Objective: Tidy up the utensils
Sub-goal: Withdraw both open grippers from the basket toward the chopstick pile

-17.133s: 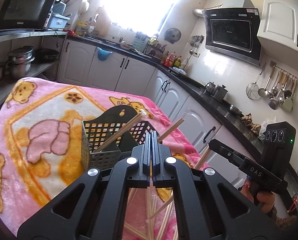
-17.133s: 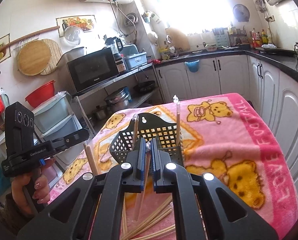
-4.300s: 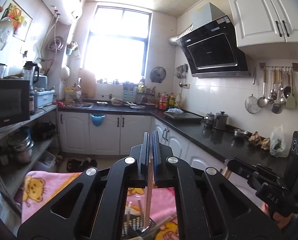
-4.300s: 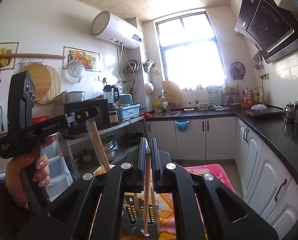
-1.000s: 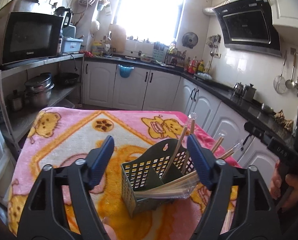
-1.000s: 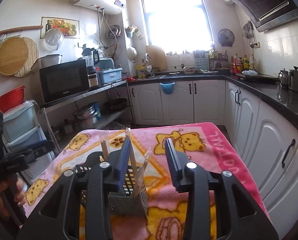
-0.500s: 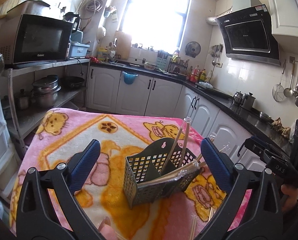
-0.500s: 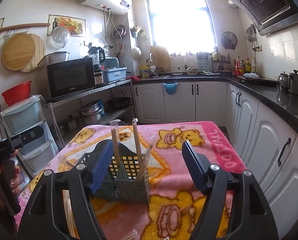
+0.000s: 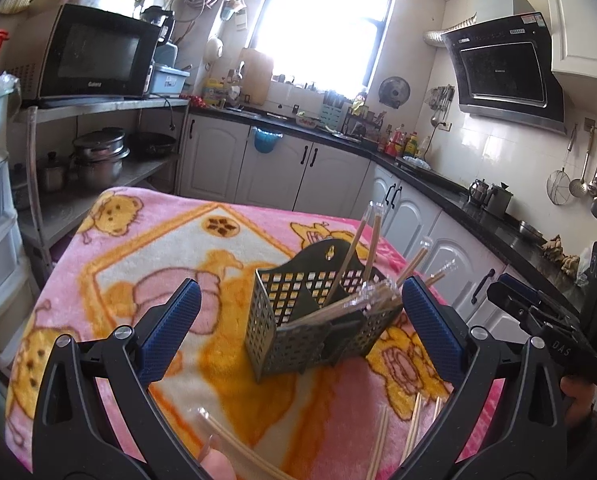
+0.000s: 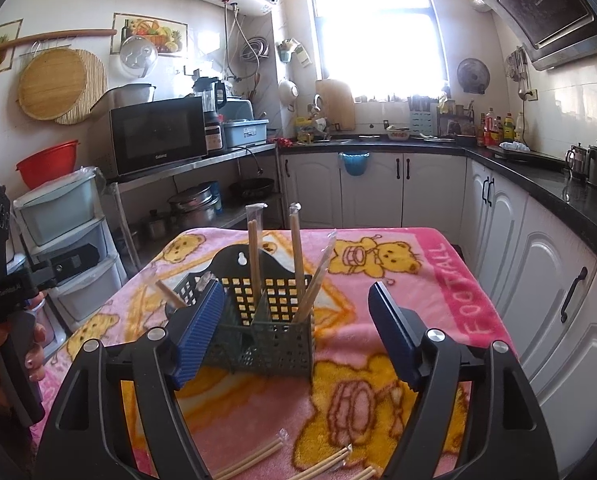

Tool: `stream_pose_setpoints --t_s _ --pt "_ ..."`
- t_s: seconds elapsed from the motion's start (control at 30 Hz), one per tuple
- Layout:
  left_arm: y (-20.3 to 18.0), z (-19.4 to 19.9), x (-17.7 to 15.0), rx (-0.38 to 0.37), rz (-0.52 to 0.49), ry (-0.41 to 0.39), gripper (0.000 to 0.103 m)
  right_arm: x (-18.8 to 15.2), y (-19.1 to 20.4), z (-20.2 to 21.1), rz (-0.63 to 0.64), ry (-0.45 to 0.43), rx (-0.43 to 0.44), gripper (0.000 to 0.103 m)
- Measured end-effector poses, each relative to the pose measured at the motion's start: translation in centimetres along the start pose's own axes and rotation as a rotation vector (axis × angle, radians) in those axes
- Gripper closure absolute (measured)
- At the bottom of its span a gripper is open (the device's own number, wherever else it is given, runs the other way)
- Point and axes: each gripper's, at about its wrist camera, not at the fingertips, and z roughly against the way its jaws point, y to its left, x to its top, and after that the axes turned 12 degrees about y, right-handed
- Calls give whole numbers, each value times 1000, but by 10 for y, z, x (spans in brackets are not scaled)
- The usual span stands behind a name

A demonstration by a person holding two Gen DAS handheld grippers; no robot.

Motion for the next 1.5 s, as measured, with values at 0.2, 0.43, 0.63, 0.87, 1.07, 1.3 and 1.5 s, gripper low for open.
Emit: stream_pose_setpoints --t_s 0.2,0.43,0.63,0.87,1.07,1.3,1.5 --pt "0 -4 -17 -2 2 28 10 -8 4 1 2 19 9 30" --pt "2 -12 -38 -4 14 73 10 -24 2 -1 3 57 6 30" --pt "2 -15 -52 -5 16 92 10 -38 5 -5 9 91 5 30" --pt "1 -21 -70 -10 33 130 10 -55 4 -11 -3 137 11 30" --pt "5 -28 -83 -3 54 163 10 -68 7 -16 0 171 17 30" --pt "11 -36 -98 12 64 210 10 -82 13 -26 14 207 29 30" --pt "13 -46 -111 26 58 258 10 -91 15 -35 22 241 32 30"
